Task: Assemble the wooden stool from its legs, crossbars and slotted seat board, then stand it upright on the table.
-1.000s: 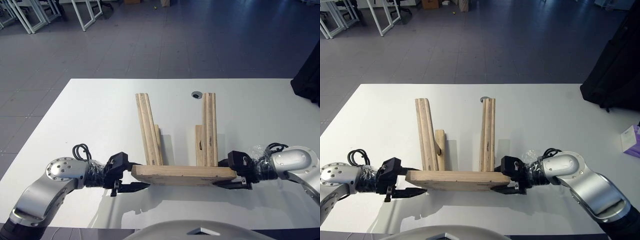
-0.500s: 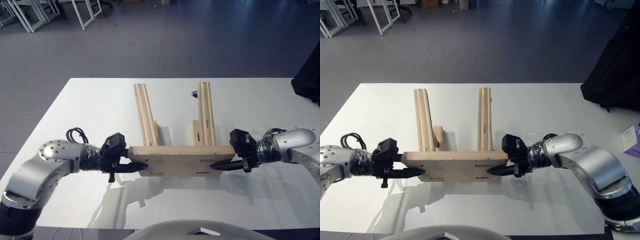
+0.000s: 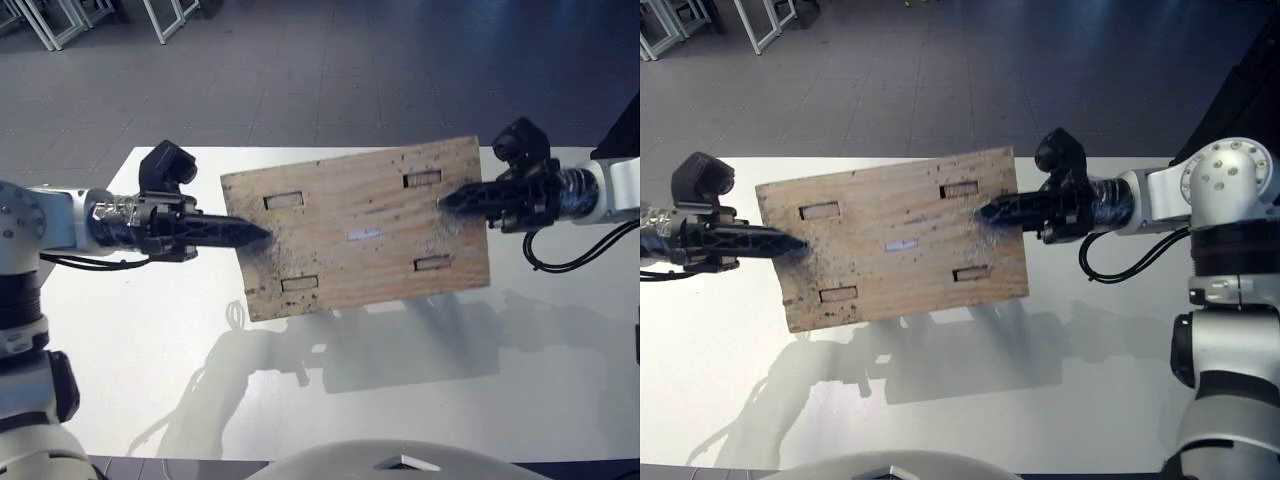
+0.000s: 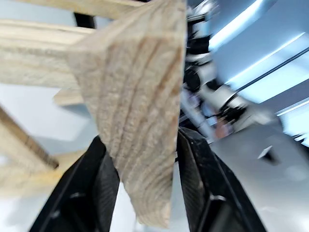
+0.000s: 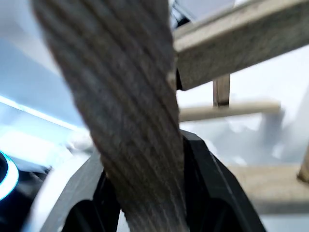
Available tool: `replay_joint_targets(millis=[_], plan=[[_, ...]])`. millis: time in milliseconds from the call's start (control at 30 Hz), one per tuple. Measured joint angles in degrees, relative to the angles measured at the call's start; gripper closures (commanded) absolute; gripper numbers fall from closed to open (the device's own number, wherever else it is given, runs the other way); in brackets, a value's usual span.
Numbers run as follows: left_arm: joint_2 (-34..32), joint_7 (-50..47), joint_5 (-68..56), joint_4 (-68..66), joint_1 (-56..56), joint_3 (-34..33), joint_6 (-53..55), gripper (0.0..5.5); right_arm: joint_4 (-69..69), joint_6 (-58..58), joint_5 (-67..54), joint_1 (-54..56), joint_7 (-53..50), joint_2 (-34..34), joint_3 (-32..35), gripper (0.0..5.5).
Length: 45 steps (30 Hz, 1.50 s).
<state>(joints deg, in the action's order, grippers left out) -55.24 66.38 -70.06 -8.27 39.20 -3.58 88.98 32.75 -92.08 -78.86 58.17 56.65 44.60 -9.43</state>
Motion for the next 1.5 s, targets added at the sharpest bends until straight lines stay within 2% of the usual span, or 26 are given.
replay_joint_targets(millis=[67,133,267,400,533,767,900,967,1167,1267,1333,1433,1500], plan=[[4.0,-2.6,-3.2,-9.4,4.3,4.3,1.5,3.79,13.6,0.2,-0.9,4.0,-3.1,-4.0,-0.8,4.00],[7.4,-6.1,-3.8,-20.9,9.3,6.1,2.7,3.40,24.6,0.7,-0.7,8.2,-6.9,-6.7,-0.4,4.00],[14.6,-16.8,5.0,-45.4,19.4,2.5,3.0,2.61,44.5,0.3,3.8,12.0,-14.9,-12.3,8.5,3.04],[15.5,-18.9,10.0,-51.3,20.5,-2.3,2.7,2.00,49.4,0.8,7.7,13.7,-19.4,-12.3,17.3,2.33],[13.6,-18.7,13.2,-52.8,20.5,-7.7,2.7,2.00,49.6,1.9,11.8,13.7,-22.5,-9.8,24.7,2.33],[8.4,-17.3,18.6,-50.5,18.3,-13.1,-1.1,2.00,48.2,4.0,16.0,10.8,-25.4,-7.2,35.6,2.33],[7.5,-18.3,21.7,-47.2,15.7,-16.6,-11.9,2.00,39.7,8.5,16.6,5.8,-27.7,-8.2,41.0,2.33],[10.1,-23.2,23.8,-39.3,12.7,-18.0,-18.8,2.00,34.1,7.8,16.1,2.4,-28.5,-9.6,43.4,2.33],[25.1,-44.5,30.4,-9.4,-0.5,-20.0,-35.3,2.00,17.9,6.0,15.9,-5.8,-32.6,-13.4,46.1,2.33],[33.4,-53.5,30.9,2.8,-6.6,-20.3,-37.5,2.00,14.3,6.6,15.6,-8.0,-34.6,-15.4,48.8,2.33],[36.9,-56.4,30.5,6.7,-8.8,-20.8,-37.8,2.00,13.6,7.3,15.1,-8.4,-36.3,-16.5,51.2,2.33],[38.7,-58.1,30.3,10.4,-11.0,-21.7,-40.5,2.00,12.7,10.3,14.3,-9.0,-39.9,-17.8,55.5,2.33],[38.8,-58.4,32.6,11.2,-12.4,-21.2,-43.7,2.00,6.5,15.1,14.6,-10.9,-40.9,-20.1,55.6,2.33]])
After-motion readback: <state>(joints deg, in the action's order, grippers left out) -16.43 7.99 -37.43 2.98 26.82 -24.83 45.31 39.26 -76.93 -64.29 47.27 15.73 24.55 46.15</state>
